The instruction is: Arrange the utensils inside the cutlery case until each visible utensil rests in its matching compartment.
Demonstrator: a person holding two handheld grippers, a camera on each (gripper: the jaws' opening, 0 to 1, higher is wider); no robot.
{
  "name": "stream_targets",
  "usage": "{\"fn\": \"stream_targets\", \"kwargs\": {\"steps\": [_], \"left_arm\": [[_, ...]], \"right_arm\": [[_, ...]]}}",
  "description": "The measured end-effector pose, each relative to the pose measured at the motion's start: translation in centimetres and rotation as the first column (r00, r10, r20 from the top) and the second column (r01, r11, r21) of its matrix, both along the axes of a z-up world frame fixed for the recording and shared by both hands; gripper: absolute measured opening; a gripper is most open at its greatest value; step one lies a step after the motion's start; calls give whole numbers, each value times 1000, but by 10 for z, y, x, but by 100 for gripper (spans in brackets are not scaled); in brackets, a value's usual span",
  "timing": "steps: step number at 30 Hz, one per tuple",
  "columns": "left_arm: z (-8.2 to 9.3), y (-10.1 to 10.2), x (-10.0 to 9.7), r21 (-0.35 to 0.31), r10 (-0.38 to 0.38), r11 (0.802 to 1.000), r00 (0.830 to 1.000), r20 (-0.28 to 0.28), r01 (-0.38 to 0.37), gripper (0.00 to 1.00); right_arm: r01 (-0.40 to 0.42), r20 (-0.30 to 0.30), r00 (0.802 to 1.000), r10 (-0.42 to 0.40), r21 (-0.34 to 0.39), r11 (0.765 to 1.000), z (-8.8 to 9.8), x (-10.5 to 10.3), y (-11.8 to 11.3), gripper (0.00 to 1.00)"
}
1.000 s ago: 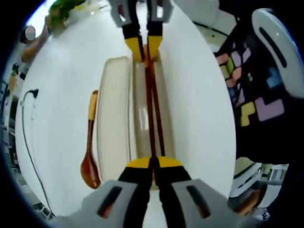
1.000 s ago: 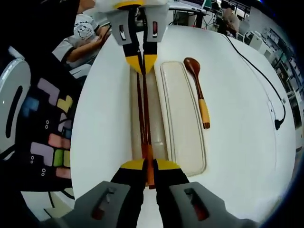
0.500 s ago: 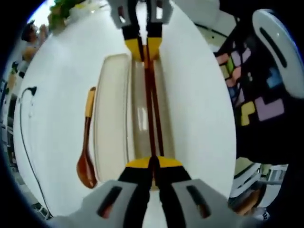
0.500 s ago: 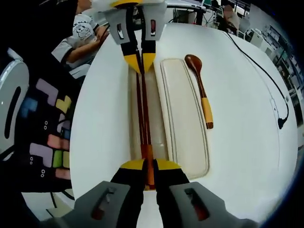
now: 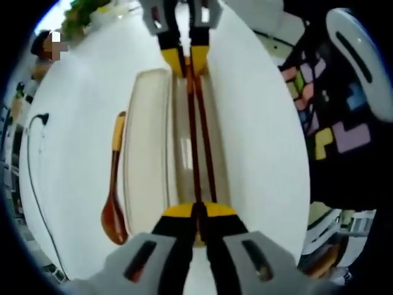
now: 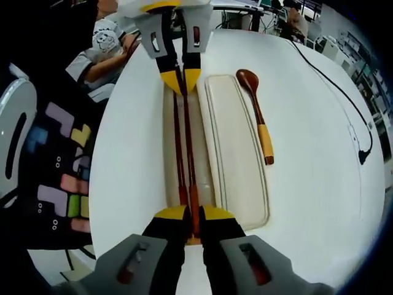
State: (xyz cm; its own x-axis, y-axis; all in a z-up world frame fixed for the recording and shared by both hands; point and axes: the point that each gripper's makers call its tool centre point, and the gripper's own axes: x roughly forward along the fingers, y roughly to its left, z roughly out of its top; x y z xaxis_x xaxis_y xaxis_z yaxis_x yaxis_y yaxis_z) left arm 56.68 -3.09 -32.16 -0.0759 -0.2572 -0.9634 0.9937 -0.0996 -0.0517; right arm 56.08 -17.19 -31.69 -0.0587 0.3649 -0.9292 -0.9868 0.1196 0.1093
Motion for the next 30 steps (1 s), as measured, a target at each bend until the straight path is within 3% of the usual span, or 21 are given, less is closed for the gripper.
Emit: {"fn": "stream_targets", "kwargs": {"steps": [2,14,30], "left_arm": [[1,1,0,11,48,999,999,-7,-48,7],[23,10,6,-32,87,996,996,21,-87,10],[40,28,45,-60,153,987,981,117,-147,10]], "right_arm": [[4,0,1000,-4,5,1000,0,0,1,8],[10,22,1000,-11,48,999,22,4,10,10],[5,125,992,-15,83,997,48,37,29,14]]}}
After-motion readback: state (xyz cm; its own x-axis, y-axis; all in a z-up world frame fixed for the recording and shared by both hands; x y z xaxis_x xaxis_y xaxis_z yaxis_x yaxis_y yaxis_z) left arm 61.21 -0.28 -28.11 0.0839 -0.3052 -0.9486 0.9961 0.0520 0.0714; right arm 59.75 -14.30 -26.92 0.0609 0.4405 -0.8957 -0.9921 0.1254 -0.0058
